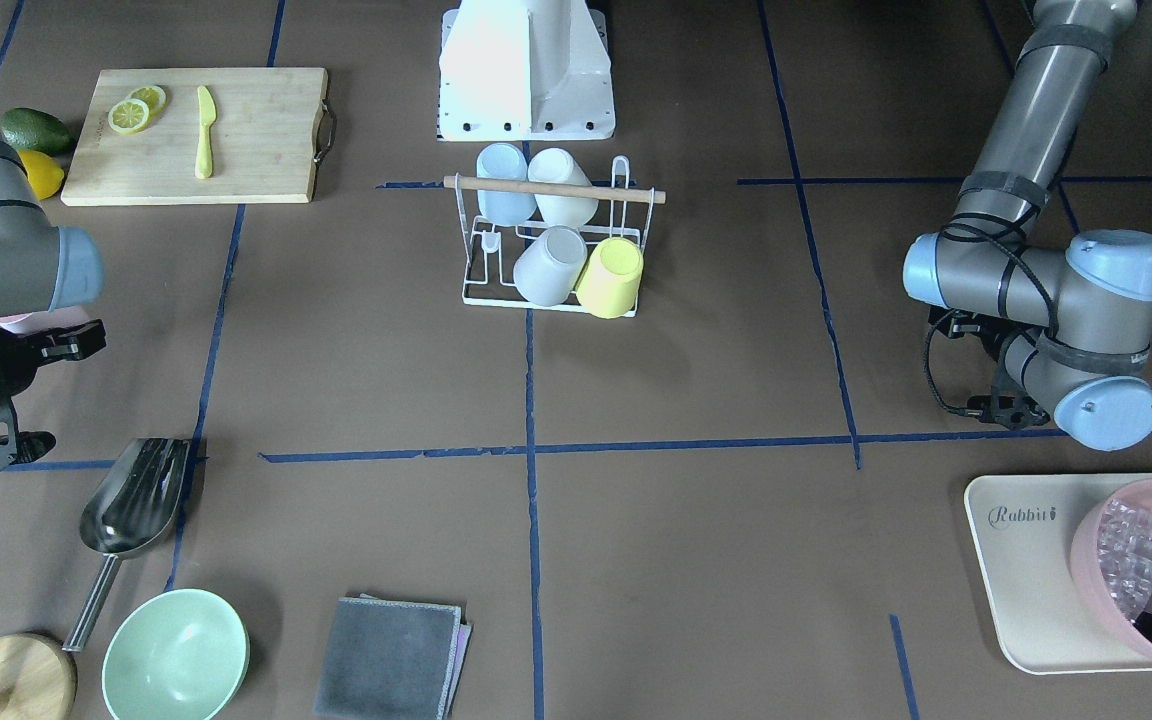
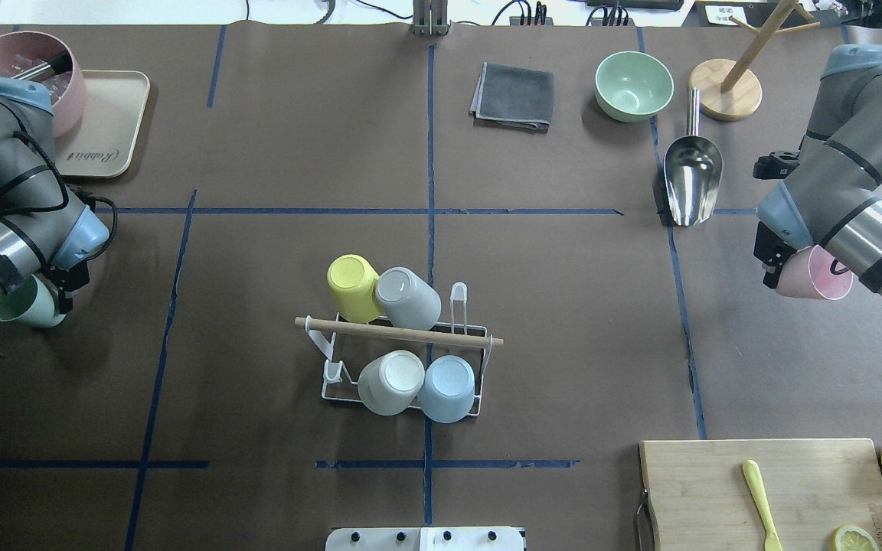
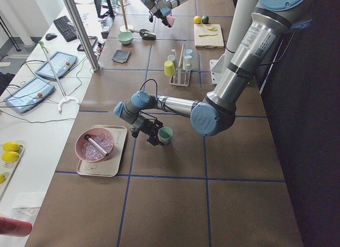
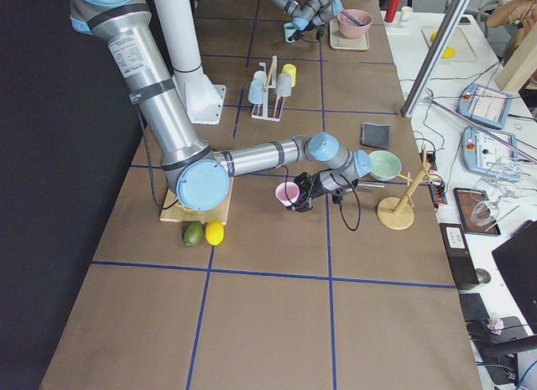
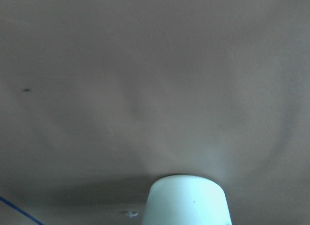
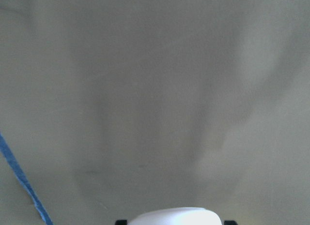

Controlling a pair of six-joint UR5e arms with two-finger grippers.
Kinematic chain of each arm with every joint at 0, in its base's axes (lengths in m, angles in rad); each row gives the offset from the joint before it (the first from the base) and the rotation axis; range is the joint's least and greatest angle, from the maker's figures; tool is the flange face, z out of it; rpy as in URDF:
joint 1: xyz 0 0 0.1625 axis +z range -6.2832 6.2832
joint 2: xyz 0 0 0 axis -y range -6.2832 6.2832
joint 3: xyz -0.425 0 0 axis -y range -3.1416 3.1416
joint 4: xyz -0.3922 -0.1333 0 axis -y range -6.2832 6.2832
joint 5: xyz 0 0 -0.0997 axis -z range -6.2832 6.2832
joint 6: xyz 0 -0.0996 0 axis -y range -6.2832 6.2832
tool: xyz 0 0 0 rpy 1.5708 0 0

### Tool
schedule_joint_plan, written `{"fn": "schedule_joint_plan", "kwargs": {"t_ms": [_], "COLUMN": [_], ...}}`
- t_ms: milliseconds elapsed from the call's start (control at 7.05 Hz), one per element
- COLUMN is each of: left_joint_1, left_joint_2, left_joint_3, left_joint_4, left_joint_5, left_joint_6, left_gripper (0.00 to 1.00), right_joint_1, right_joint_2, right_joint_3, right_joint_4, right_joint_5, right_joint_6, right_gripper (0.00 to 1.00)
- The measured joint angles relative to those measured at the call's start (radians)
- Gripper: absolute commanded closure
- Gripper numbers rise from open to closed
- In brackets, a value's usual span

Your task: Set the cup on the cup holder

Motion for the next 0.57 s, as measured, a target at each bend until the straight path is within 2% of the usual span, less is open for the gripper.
{"fn": "schedule_joint_plan", "kwargs": {"t_ms": [426,568], "left_joint_1": [0.006,0.006], "left_joint_2": [-0.001,-0.001], "left_joint_3": [0.002,0.001], "left_joint_4": [0.051,0.054], "left_joint_5": [-0.003,-0.003], "left_joint_6": [0.046,0.048], "left_gripper": [0.03,0.52], "right_joint_1": [0.049,0.046], "right_joint_2": [0.016,0.023], "right_joint_3": [0.141,0.168], "right_joint_4": [0.025,0.051], "right_joint_5": [-0.01,-0.015], "right_joint_6": [0.019,0.037], "right_gripper": [0.98,0.96]}}
